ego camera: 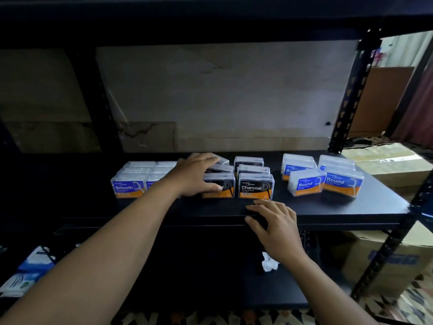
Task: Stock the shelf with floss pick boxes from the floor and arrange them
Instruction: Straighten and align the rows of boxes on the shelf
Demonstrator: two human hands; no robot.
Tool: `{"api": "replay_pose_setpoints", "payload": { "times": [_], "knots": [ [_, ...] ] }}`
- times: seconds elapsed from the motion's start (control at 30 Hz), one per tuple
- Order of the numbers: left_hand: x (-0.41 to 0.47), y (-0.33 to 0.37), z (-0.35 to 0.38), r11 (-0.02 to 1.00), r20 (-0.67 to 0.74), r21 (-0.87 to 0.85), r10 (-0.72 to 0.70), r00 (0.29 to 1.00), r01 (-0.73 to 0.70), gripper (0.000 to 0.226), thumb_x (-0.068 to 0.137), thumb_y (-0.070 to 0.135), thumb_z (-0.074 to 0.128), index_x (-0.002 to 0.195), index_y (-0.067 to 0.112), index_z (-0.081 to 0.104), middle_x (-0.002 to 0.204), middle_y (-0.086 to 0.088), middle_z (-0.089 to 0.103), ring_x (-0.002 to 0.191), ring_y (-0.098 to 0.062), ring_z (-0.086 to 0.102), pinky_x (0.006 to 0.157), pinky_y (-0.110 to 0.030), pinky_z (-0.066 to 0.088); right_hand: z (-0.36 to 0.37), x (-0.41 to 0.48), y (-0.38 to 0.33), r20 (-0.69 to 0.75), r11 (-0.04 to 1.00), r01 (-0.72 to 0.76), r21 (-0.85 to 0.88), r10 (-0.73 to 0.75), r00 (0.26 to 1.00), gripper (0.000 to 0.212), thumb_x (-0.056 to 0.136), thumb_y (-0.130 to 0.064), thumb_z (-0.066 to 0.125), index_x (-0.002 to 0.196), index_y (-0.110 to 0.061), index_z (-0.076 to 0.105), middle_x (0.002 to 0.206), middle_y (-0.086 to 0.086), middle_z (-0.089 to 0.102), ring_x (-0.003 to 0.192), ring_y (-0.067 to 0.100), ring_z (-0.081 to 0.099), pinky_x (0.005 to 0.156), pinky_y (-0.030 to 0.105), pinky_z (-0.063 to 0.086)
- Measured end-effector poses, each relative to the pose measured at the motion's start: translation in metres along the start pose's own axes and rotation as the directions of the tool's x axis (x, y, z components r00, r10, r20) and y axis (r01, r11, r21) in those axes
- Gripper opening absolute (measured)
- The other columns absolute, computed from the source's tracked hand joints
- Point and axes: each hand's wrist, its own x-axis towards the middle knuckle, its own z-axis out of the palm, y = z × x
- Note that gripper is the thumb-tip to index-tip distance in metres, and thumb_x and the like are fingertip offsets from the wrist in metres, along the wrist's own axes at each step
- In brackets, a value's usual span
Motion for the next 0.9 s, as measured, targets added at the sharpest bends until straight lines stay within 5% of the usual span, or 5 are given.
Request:
{"api": "replay_pose_setpoints", "payload": {
  "times": [0.13,0.43,0.9],
  "knots": [
    [0.012,-0.006,0.0,0.994,0.13,0.106,0.017,0.991,-0.031,0.09,0.08,0.065,0.065,0.154,0.029,0.028,0.162,0.013,0.016,0.147,-0.012,0.011,0.104,-0.042,0.021,0.002,0.0,0.001,-0.005,1.0,0.012,-0.005,-0.012,1.0,0.035,0.088,-0.059,0.049,0.114,-0.043,0.066,0.123,-0.025,0.057,0.12,0.004,0.047,0.105,0.026,0.023],
    [0.006,-0.009,0.012,0.993,-0.049,0.114,0.05,0.998,-0.044,0.069,0.079,0.064,0.066,0.14,0.035,0.05,0.143,0.016,0.048,0.127,-0.01,0.036,0.09,-0.041,0.025,0.004,-0.002,0.001,-0.031,1.0,0.021,-0.003,-0.021,0.999,0.033,0.089,-0.057,0.051,0.113,-0.042,0.067,0.122,-0.024,0.058,0.119,0.004,0.048,0.105,0.024,0.022],
    [0.003,-0.002,0.019,0.992,-0.081,0.129,0.002,0.997,0.009,0.07,0.079,0.066,0.063,0.141,0.035,0.05,0.14,0.016,0.047,0.125,-0.013,0.036,0.091,-0.041,0.028,0.002,-0.003,-0.001,-0.027,1.0,0.017,-0.008,-0.017,0.999,0.031,0.089,-0.054,0.053,0.114,-0.041,0.067,0.122,-0.023,0.058,0.119,0.007,0.049,0.105,0.024,0.021]
  ]
}}
